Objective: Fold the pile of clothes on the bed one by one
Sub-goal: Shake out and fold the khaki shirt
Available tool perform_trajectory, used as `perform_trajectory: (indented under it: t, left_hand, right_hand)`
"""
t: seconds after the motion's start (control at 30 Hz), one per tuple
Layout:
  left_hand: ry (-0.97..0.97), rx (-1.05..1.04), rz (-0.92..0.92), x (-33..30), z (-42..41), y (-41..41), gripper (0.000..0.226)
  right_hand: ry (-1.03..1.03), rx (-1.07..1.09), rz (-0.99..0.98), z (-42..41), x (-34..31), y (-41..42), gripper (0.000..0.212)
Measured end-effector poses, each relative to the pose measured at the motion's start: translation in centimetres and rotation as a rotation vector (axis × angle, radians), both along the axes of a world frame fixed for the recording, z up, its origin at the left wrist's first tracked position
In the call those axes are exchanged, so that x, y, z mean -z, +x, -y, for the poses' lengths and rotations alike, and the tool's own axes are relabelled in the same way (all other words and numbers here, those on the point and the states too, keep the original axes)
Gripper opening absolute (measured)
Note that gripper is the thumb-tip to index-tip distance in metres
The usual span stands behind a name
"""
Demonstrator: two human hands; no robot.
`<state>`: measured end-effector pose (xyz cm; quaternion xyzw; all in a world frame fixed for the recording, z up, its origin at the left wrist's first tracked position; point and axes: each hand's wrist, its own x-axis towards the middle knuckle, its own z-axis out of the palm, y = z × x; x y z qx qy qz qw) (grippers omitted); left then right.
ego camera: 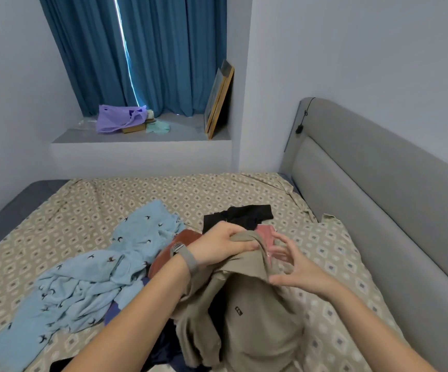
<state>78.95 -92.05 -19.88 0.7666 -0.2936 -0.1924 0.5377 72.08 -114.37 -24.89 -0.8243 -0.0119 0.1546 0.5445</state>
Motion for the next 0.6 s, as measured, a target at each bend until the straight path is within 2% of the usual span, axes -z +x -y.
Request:
perform_trajectory:
  t: [0.03,0.13,0.17,0.23,0.27,0.37,0.43,0.47,0.5,0.57,0.6]
  left_hand:
    - [0.021,0.064,0.013,-0.4,0.8,-0.1,0.030]
    - [0.052,0.101,0.043,-0.7,2.0,0.1,0.040]
    - [0.067,0.063,0.077,-0.6,1.9,0.2,0.039]
    - [0.069,-0.070,0.118,0.5,1.0,0.4,0.018]
    - [0.035,-0.164,0.102,1.8,0.0,0.8,0.011]
    - [-0.138,-0.468,-0.054,5.5,-3.7,0.6,0.037]
    - [-0.068,-0.565,-0.118,8.8,-5.7,-0.5,0.036]
    - [-0.012,-0.563,-0.186,10.8,-6.5,-1.4,0.043]
    - [0.036,-0.523,-0.288,13.0,-7.1,-2.5,0.062]
    - [0.092,-0.356,-0.498,16.9,-7.6,-4.3,0.116]
    - [0.106,-0.257,-0.604,18.6,-7.6,-4.9,0.130]
  right_hand:
    - [0.048,-0.059,0.022,-1.5,-0.6,0.1,0.084]
    - [0.072,-0.093,0.048,-4.9,-1.6,0.3,0.033]
    - [0.041,-0.072,0.096,-5.4,-1.6,0.3,0.027]
    - [0.073,0.006,0.143,-5.8,-1.2,0.3,0.013]
    - [0.104,0.062,0.156,-5.8,-0.9,0.2,0.012]
    - [0.260,0.304,0.086,-5.6,0.5,0.1,0.013]
    - [0.385,0.400,0.006,-6.0,0.3,0.1,0.016]
    - [0.439,0.414,-0.023,-6.1,0.0,0.1,0.018]
    - [0.491,0.423,-0.044,-6.4,-0.5,0.2,0.019]
    - [0.591,0.429,-0.070,-7.0,-1.5,0.5,0.019]
    - [0.648,0.432,-0.083,-7.4,-2.0,0.5,0.019]
